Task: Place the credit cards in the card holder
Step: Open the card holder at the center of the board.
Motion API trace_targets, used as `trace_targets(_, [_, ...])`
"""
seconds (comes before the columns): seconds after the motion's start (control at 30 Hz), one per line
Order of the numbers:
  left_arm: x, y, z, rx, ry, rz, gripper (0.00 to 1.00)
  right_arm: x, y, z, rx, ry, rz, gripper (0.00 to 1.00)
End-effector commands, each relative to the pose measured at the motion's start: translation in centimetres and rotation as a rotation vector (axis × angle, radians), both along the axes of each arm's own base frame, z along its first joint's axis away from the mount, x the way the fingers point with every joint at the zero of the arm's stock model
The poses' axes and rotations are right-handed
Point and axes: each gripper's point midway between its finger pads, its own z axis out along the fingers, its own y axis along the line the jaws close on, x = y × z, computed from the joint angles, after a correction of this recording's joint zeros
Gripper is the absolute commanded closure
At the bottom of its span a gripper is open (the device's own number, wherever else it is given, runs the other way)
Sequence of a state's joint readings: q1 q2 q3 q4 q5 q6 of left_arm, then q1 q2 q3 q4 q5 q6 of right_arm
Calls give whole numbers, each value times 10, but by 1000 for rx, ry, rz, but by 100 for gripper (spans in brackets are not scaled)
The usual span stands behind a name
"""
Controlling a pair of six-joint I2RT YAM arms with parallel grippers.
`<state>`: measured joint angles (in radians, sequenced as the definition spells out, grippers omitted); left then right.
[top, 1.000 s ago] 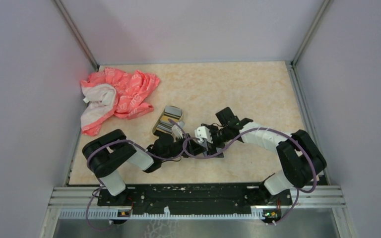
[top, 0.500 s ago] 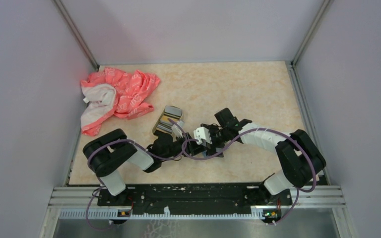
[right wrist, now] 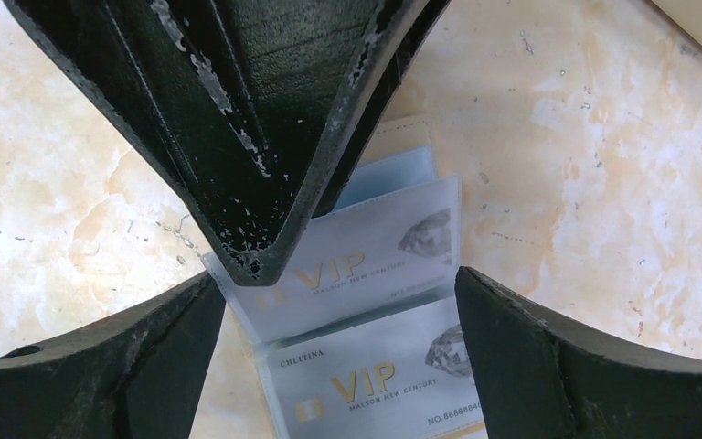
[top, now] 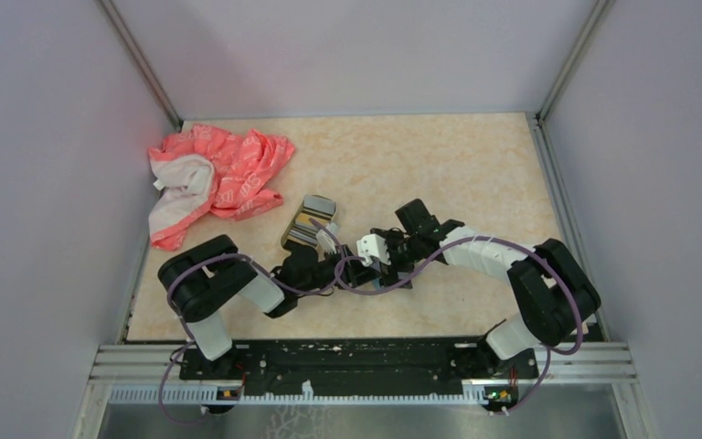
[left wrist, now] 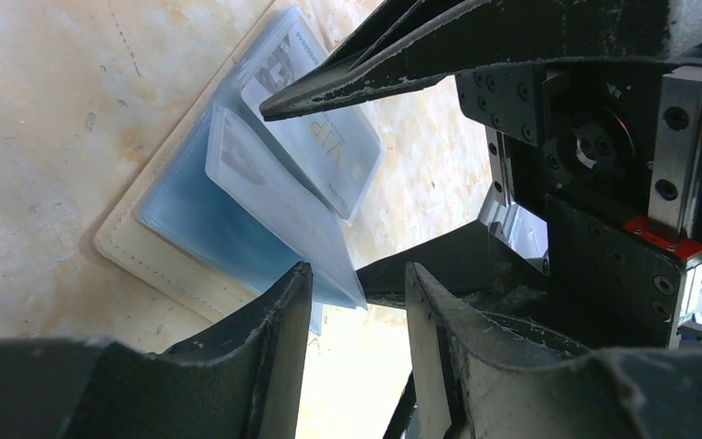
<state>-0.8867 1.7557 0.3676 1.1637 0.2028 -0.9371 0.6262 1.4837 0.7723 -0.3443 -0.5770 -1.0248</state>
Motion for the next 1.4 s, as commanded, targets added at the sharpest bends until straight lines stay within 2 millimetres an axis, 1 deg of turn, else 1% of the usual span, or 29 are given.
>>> trace_targets(0.0, [4,-7,12,-56,-23,-21,51,6,6,18,61,-27,2,5])
trace_targets(0.23, [4,-11,23,-140,-37,-37,51,9,0,37,123,-13,-9,2])
trace_targets(0.4, [6,-15,27,-188,-33,-53,51,11,-7,45,139,0,-10,1])
trace_targets(0.53, [9,-22,24,-191,-19,-65,51,14,-11,51,155,5,-19,1])
trace_targets(0.67, [15,-33,22,-188,-9,-85,51,17,-18,59,176,13,-31,1])
trace_targets(0.87, [25,-49,16,-161,-4,-109,52,31,-36,88,253,-18,-89,1])
trace_targets(1.0, [32,-60,12,-139,-4,-122,51,42,-51,101,275,-47,-139,1])
trace_targets(1.13, [39,-67,1,-96,4,-124,51,49,-58,108,276,-47,-181,2])
trace_targets(1.23, [45,-71,-13,-47,17,-121,51,48,-58,111,292,-44,-177,2])
trace_targets(1.3, [51,-73,-20,-14,12,-112,52,46,-57,113,304,-41,-170,5])
trace_targets(1.37, [56,-73,-21,19,-12,-103,53,43,-56,114,312,-42,-150,9])
